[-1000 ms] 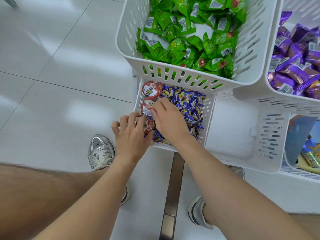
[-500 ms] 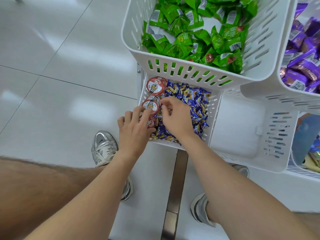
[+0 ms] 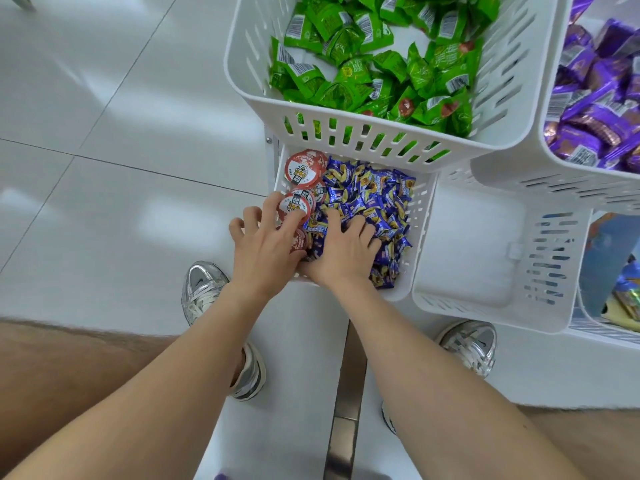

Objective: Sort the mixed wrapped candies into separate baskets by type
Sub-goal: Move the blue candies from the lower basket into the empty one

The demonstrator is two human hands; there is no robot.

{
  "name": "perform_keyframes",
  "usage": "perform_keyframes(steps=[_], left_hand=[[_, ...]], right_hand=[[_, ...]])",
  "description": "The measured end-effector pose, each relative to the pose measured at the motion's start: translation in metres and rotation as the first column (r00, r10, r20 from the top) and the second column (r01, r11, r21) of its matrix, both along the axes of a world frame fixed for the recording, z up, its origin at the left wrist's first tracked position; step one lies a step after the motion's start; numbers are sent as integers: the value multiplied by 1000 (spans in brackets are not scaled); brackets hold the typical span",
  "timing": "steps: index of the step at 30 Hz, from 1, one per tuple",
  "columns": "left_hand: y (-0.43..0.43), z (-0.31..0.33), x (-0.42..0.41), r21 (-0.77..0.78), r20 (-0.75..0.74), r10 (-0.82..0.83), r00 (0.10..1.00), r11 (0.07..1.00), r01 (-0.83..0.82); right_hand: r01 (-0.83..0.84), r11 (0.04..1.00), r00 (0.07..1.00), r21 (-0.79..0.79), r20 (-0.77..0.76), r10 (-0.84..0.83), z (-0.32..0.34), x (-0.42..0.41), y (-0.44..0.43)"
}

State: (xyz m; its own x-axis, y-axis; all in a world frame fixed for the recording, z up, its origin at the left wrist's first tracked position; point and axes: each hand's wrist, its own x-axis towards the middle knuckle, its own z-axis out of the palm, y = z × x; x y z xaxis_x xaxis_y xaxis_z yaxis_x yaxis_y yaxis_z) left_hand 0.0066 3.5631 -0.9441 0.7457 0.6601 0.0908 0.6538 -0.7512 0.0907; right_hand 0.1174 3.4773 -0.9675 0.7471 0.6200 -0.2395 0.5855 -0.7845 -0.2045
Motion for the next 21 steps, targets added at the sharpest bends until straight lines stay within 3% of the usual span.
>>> perform_keyframes(steps=[8, 14, 18, 21], left_hand=[[-1, -5, -4, -28, 22, -42, 999, 999, 42], [5, -1, -6, -84, 9, -63, 998, 994, 63], [6, 1, -5, -79, -27, -65, 998, 995, 63], [3, 0, -4, -81, -1, -55, 998, 995, 55]], right_hand=[[-181, 983, 929, 21, 331, 164, -3, 53, -30], [-275, 955, 961, 115, 72, 268, 17, 63, -42], [-369, 885, 923, 285, 220, 314, 22, 47, -35], [-520, 846, 852, 119, 151, 502, 17, 29, -21]])
